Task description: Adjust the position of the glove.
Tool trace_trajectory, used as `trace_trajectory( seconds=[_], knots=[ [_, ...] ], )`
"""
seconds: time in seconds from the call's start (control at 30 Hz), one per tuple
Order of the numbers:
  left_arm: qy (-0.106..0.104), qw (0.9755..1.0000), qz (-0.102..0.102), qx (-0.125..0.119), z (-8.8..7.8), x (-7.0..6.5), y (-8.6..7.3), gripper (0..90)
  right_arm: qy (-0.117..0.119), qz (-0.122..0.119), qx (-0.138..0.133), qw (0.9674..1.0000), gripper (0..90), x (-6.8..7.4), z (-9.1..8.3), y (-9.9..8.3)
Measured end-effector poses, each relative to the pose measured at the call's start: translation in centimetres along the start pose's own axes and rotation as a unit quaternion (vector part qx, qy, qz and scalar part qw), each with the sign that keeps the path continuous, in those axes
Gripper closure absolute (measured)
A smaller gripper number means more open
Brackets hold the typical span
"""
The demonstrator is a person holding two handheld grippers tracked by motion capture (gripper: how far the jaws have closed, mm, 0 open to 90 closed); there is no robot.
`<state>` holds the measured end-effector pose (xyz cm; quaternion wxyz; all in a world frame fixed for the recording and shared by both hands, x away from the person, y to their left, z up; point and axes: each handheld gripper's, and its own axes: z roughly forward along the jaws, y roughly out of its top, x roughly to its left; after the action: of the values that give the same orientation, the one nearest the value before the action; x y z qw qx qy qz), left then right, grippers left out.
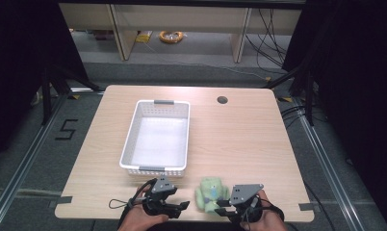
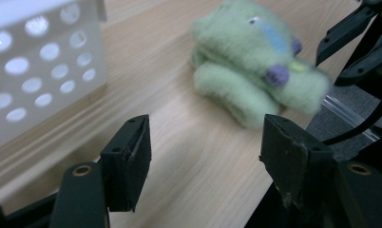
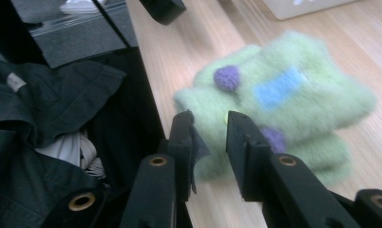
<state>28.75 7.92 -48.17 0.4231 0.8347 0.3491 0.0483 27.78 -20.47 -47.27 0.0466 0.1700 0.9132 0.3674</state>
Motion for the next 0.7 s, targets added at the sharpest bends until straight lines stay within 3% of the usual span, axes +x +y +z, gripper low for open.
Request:
trace_trajectory(
  seconds=[0.03, 0.1, 0.17, 0.23, 0.37, 0.43, 0.53, 0.57, 0.6, 0.67, 0.7],
  knots=[
    [-0.001, 1.0000, -0.007, -0.004, 0.1, -0.2, 0.3, 34.1, -0.006, 0.003, 0.003, 1.0000, 70.5, 0.2, -0.2, -0.1],
    [-0.003, 0.9998, 0.018, 0.000, 0.2, -0.2, 0.9, 34.1, -0.016, 0.018, 0.002, 0.9997, 68.7, 0.4, -0.3, -0.4],
    [-0.009, 0.9999, 0.010, -0.008, 0.5, -0.7, 1.7, 34.4, -0.022, 0.033, 0.007, 0.9992, 67.7, 0.7, -0.5, -0.7],
    [-0.013, 0.9997, 0.018, -0.014, 1.0, -0.9, 2.4, 35.6, -0.032, 0.047, 0.020, 0.9982, 65.9, 1.0, -0.6, -0.9],
    [-0.024, 0.9991, 0.036, 0.002, 2.2, -0.9, 3.9, 37.9, -0.061, 0.073, 0.038, 0.9948, 63.2, 1.6, -0.2, -1.3],
    [-0.028, 0.9992, 0.028, 0.004, 2.9, -0.9, 4.4, 38.3, -0.068, 0.080, 0.039, 0.9937, 62.5, 1.7, 0.2, -1.4],
    [-0.034, 0.9976, 0.051, 0.031, 3.7, -0.7, 5.0, 39.0, -0.066, 0.106, 0.049, 0.9910, 60.7, 1.8, 0.5, -1.5],
    [-0.031, 0.9976, 0.053, 0.033, 4.1, -0.5, 5.1, 38.9, -0.066, 0.102, 0.050, 0.9914, 59.4, 1.8, 0.6, -1.5],
    [-0.030, 0.9984, 0.039, 0.028, 4.4, -0.6, 5.2, 38.8, -0.069, 0.094, 0.040, 0.9924, 58.4, 1.6, 0.7, -1.5],
    [-0.030, 0.9979, 0.044, 0.038, 4.8, -0.4, 5.4, 39.3, -0.073, 0.094, 0.039, 0.9921, 55.4, 1.7, 0.8, -1.4],
    [-0.034, 0.9981, 0.034, 0.038, 5.0, -0.5, 5.4, 39.1, -0.081, 0.094, 0.038, 0.9915, 54.4, 1.8, 1.1, -1.5]
  ],
)
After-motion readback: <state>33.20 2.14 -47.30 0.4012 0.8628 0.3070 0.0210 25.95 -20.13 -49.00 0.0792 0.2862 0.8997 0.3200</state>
